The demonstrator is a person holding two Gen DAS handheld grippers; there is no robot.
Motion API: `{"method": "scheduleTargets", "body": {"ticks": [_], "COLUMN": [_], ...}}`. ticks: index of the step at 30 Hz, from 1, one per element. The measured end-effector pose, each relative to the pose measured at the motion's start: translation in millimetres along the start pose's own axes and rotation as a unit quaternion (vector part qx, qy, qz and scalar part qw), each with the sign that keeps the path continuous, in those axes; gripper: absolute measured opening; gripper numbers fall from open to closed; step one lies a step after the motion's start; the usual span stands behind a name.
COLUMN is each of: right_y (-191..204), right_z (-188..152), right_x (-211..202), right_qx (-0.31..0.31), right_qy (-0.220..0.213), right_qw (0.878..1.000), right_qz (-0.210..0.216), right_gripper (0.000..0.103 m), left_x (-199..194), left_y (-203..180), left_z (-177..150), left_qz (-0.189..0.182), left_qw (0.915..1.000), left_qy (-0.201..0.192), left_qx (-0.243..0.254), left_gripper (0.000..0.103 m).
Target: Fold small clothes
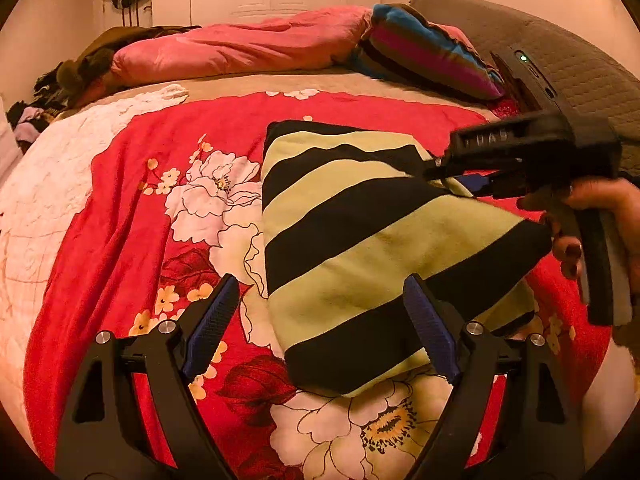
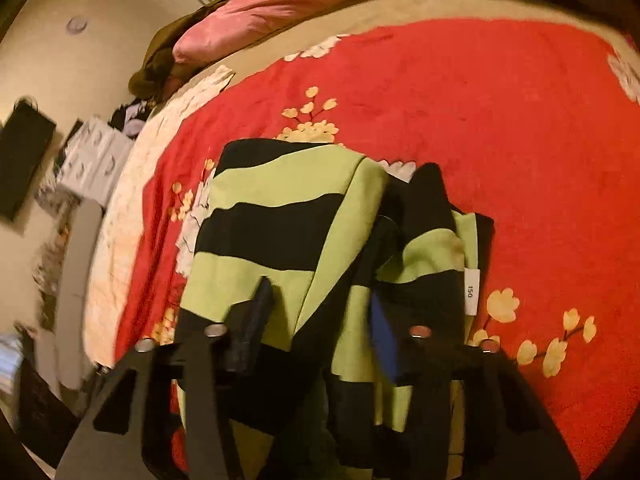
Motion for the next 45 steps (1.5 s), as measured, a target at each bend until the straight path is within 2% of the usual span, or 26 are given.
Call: {"method": "scheduleTargets", "body": {"ticks": [2,5,7,9,11,14,16,20,23,27,31,35,40,41,42,43,44,45], "right_y": [8,26,34,31,15,-17,-29,-26,-16,7,22,18,1,-2,-4,-5,-4,-3], "right_z": [-4,-9,-12,-16,-19,-29,-38,-44,-54,-74,-98,-109,-112,-112,-111,-112,-112,-111], "right_x": [-4,-28,-60,-77,-78,-56,-47,-52,-78,-102,-104,-86,-57,-51,-45,-43,-41,-37], "right_qx": [-0.025,-0.070,-0.100,-0.121,-0.112,-0.075,-0.059,-0.066,-0.090,-0.123,-0.140,-0.134,-0.085,-0.084,-0.080,-0.079,-0.082,-0.093], "right_qy": [-0.012,-0.055,-0.099,-0.115,-0.111,-0.073,-0.073,-0.089,-0.124,-0.146,-0.127,-0.093,-0.062,-0.057,-0.052,-0.052,-0.055,-0.059], "right_qw": [1.000,0.996,0.990,0.986,0.986,0.992,0.994,0.991,0.985,0.980,0.982,0.986,0.993,0.994,0.995,0.995,0.994,0.993], "right_qz": [-0.005,0.005,-0.003,-0.027,-0.048,-0.064,-0.062,-0.072,-0.083,-0.060,-0.028,-0.047,-0.048,-0.049,-0.041,-0.042,-0.044,-0.048], "right_gripper": [0.022,0.014,0.011,0.011,0.011,0.012,0.015,0.029,0.042,0.044,0.045,0.049,0.051,0.046,0.036,0.036,0.030,0.028], "left_x": [0,-2,-3,-1,3,5,5,8,9,10,12,15,24,27,30,34,38,42], "left_y": [3,9,12,14,14,11,9,6,5,4,5,7,12,12,13,15,17,18], "left_z": [0,2,2,2,1,-1,-2,-6,-6,-6,-7,-9,-15,-17,-18,-20,-22,-23], "left_qz": [0.000,-0.002,-0.004,-0.005,-0.008,-0.007,-0.006,-0.002,-0.003,-0.004,-0.003,-0.003,-0.014,-0.019,-0.024,-0.028,-0.033,-0.042], "left_qw": [1.0000,0.9998,0.9997,0.9996,0.9996,0.9997,0.9998,0.9998,0.9998,0.9997,0.9996,0.9993,0.9978,0.9972,0.9964,0.9955,0.9943,0.9929], "left_qy": [0.001,-0.004,-0.006,-0.003,0.005,0.011,0.013,0.021,0.021,0.022,0.029,0.037,0.060,0.067,0.073,0.079,0.087,0.094], "left_qx": [-0.006,-0.018,-0.024,-0.027,-0.027,-0.021,-0.015,-0.006,-0.004,-0.002,-0.003,-0.009,-0.025,-0.030,-0.037,-0.044,-0.053,-0.060], "left_gripper": [0.077,0.077,0.077,0.077,0.077,0.077,0.077,0.077,0.077,0.077,0.077,0.077,0.077,0.077,0.077,0.084,0.087,0.087]}}
Point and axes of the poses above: each gripper's, at about its wrist camera, not at the fingertips, and x roughly the way its jaws point, y to its left, z to its top, the point moved 3 cm from there along x, roughly the way its jaws point, and after that the axes turned 4 degrees about z, right-handed, at the moved point
